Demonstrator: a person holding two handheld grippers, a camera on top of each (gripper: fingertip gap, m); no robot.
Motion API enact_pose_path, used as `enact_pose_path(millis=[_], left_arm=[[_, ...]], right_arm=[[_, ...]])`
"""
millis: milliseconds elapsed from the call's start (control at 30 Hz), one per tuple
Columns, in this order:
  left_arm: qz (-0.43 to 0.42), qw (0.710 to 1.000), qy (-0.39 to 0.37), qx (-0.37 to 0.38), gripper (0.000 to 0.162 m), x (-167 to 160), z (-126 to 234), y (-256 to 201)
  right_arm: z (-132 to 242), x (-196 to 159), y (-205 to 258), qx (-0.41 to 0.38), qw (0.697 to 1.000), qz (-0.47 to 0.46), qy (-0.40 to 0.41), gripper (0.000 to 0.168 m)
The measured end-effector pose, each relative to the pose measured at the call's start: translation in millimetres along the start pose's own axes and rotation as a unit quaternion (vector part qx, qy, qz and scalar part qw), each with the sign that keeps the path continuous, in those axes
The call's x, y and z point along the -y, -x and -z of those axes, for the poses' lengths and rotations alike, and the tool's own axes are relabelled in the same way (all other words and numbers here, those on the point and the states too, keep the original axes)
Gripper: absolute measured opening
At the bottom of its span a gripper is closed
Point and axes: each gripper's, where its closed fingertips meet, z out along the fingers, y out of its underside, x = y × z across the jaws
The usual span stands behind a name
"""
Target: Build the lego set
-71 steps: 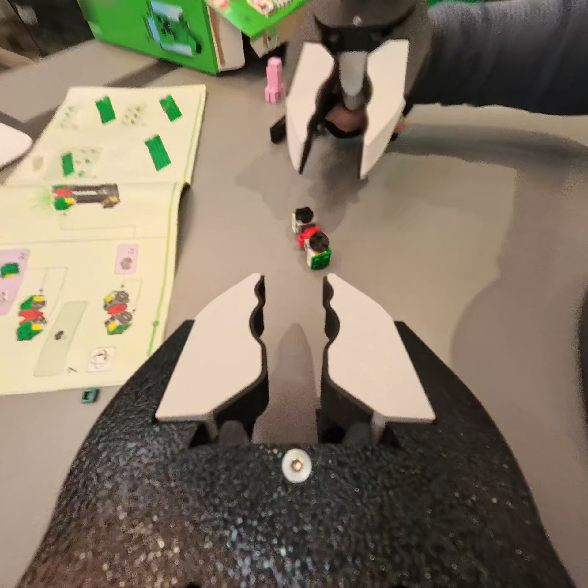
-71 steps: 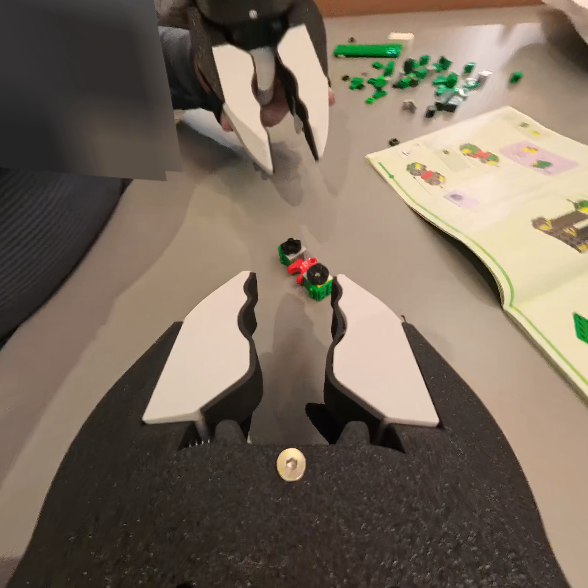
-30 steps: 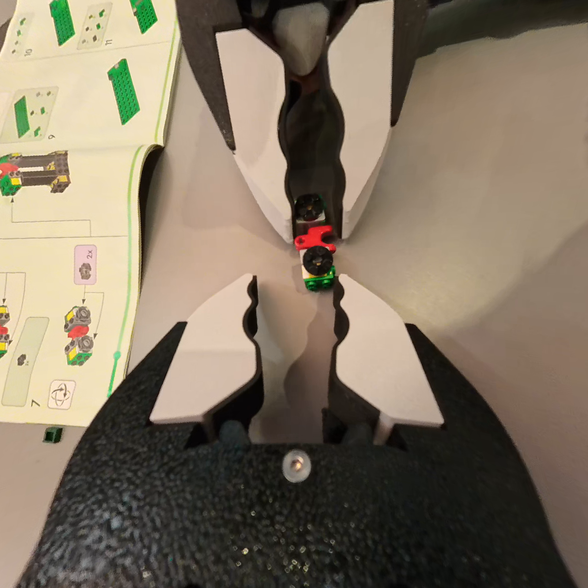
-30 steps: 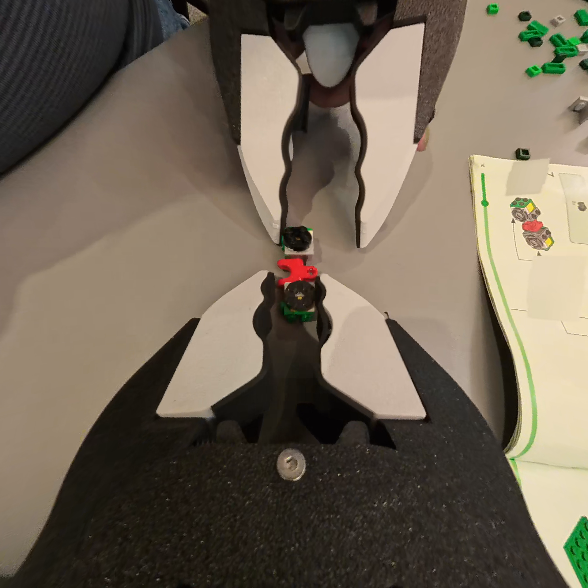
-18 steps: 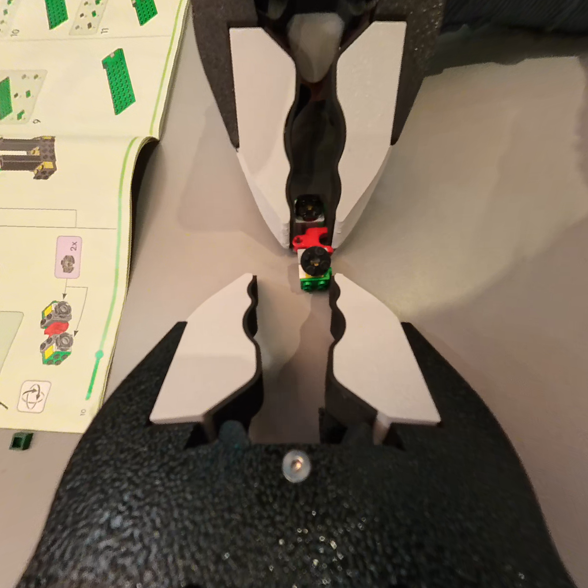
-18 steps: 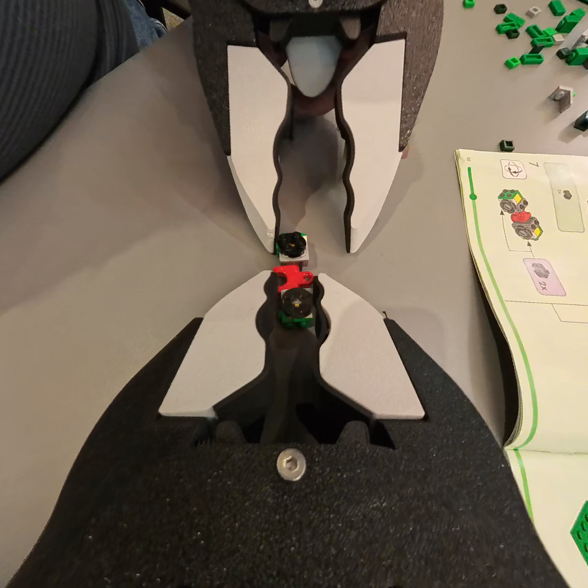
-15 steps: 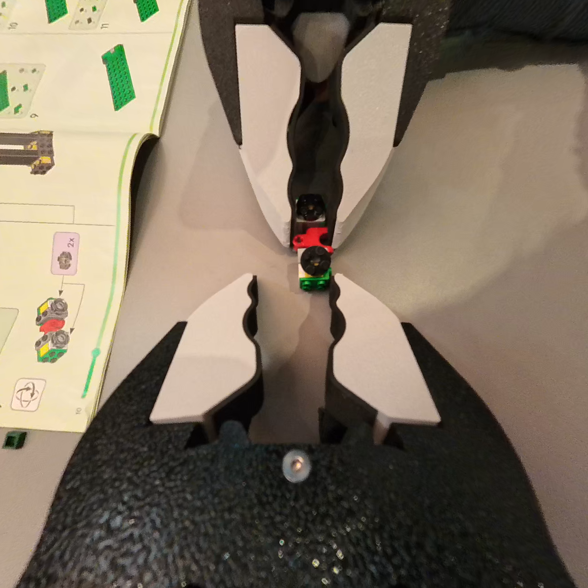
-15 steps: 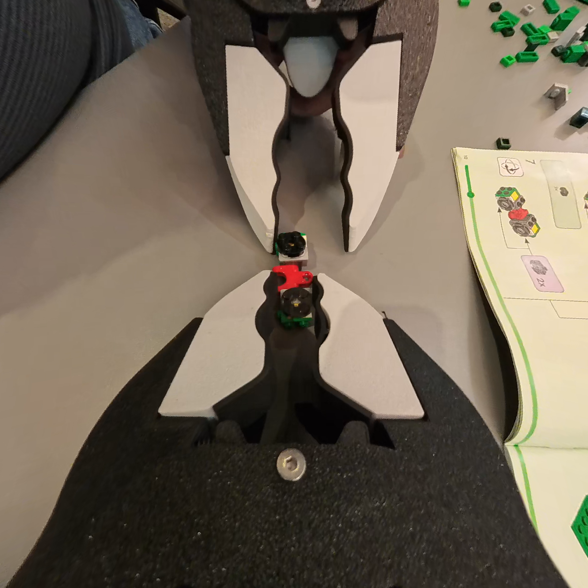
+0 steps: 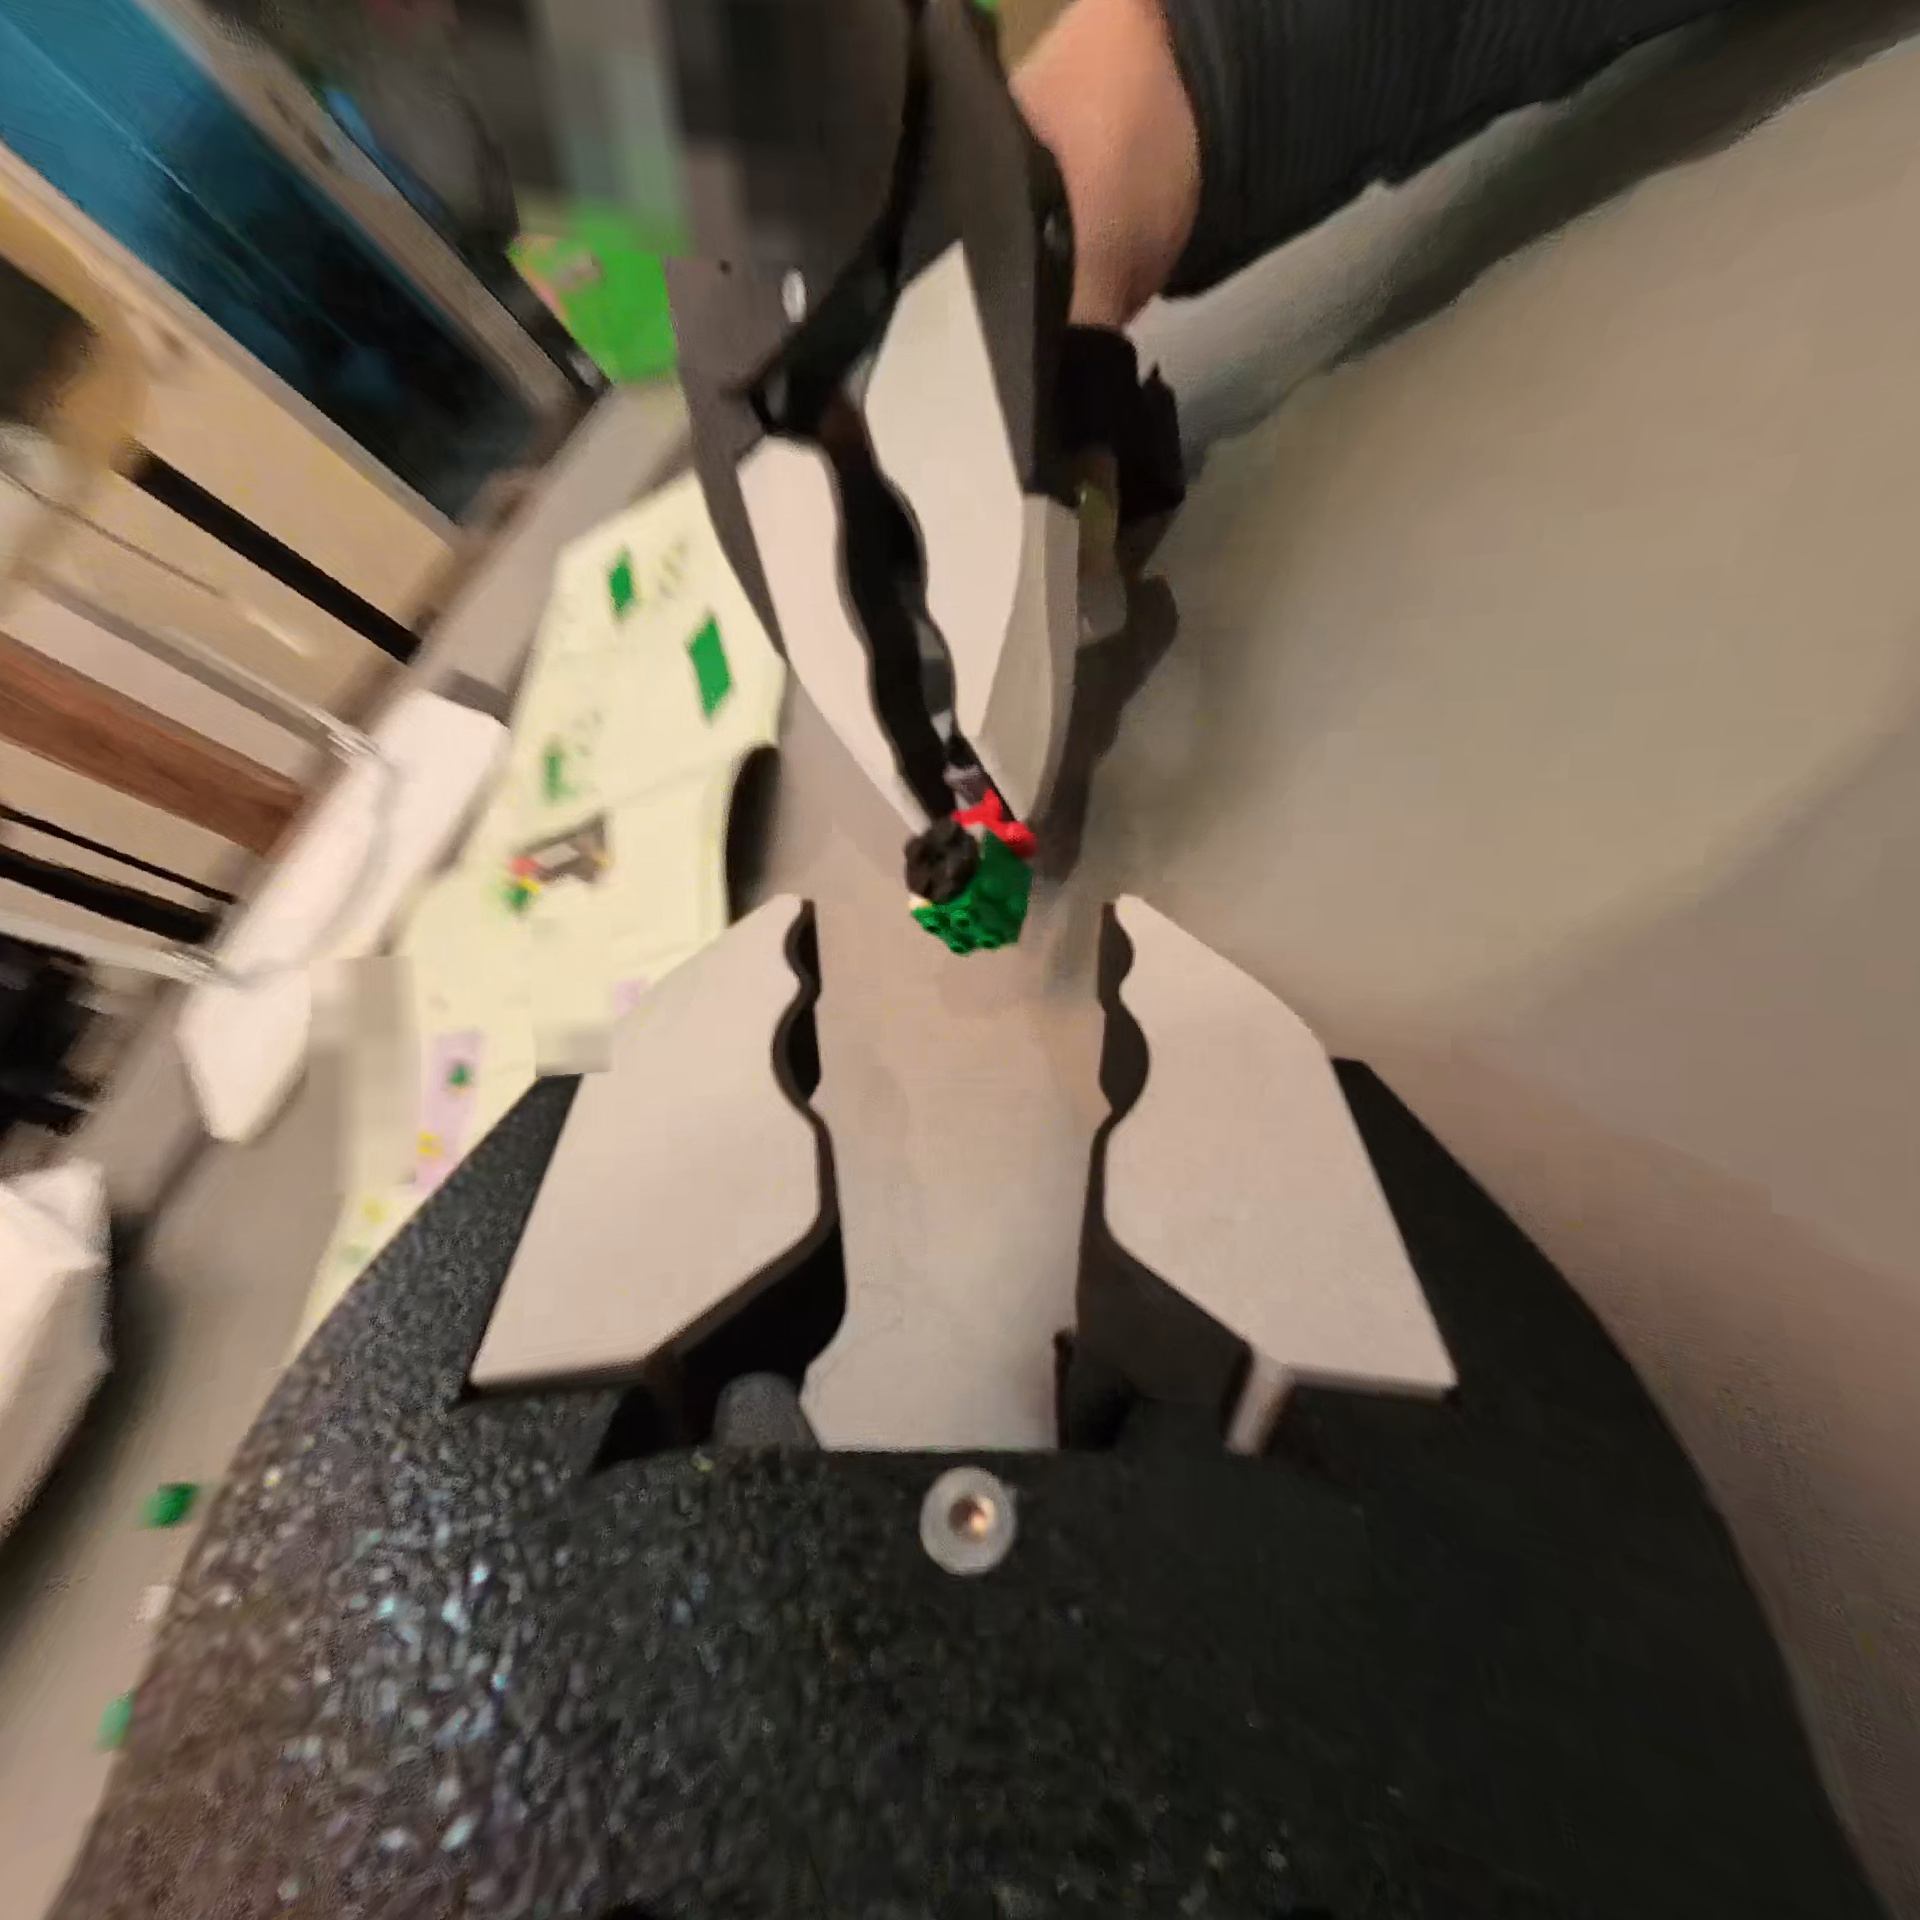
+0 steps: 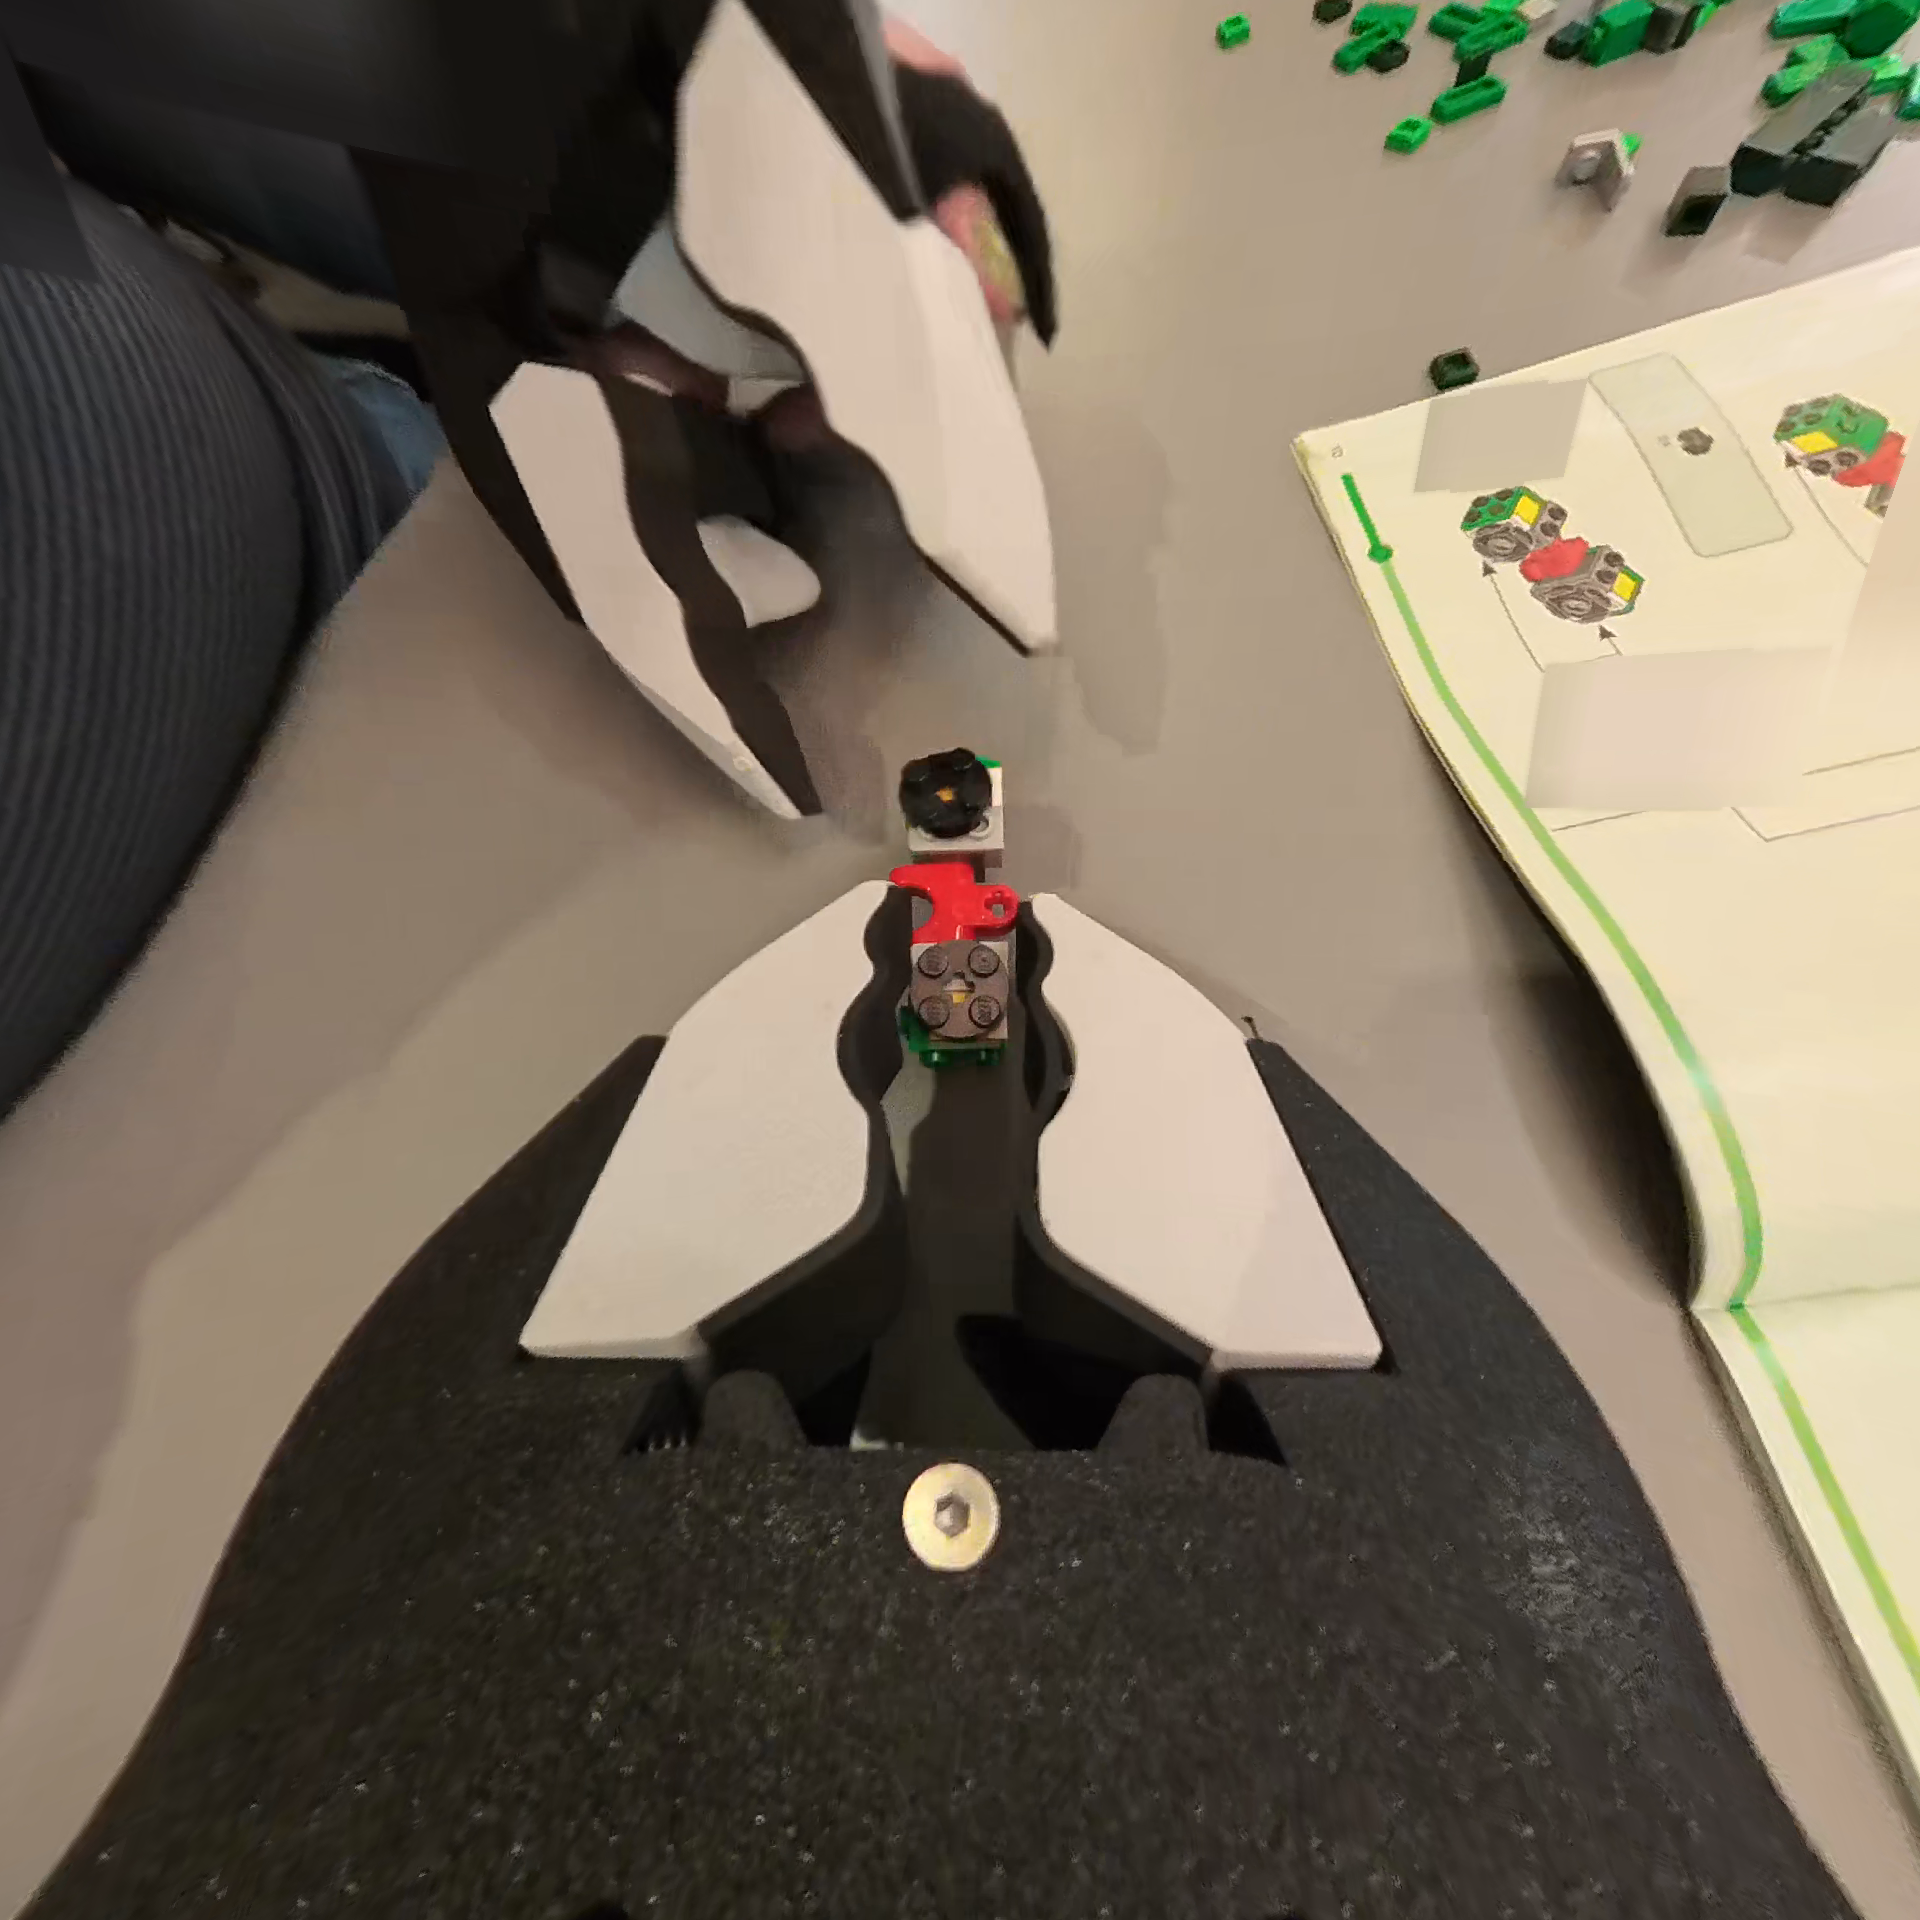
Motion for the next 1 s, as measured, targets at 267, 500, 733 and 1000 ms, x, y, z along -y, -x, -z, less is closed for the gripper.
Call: enact_pose_path(millis=[267, 500, 733, 1000], left_arm=[[-0.143, 0.982, -0.105, 0.061, 0.056, 53.2, 21.7, 43.6], [-0.240, 0.957, -0.136, 0.089, 0.052, 82.4, 27.9, 66.0], [-0.280, 0.941, -0.171, 0.085, 0.038, 98.1, 30.7, 62.8], [-0.293, 0.936, -0.187, 0.062, 0.025, 104.2, 35.3, 55.5]], right_arm=[[43.2, 52.1, 8.5, 0.012, 0.999, -0.036, -0.005, 0.019], [71.7, 90.1, 14.6, 0.017, 0.997, -0.071, -0.009, 0.019], [70.4, 93.3, 24.1, 0.025, 0.996, -0.080, 0.016, 0.019], [69.9, 100.5, 32.5, 0.047, 0.995, -0.087, 0.020, 0.019]])
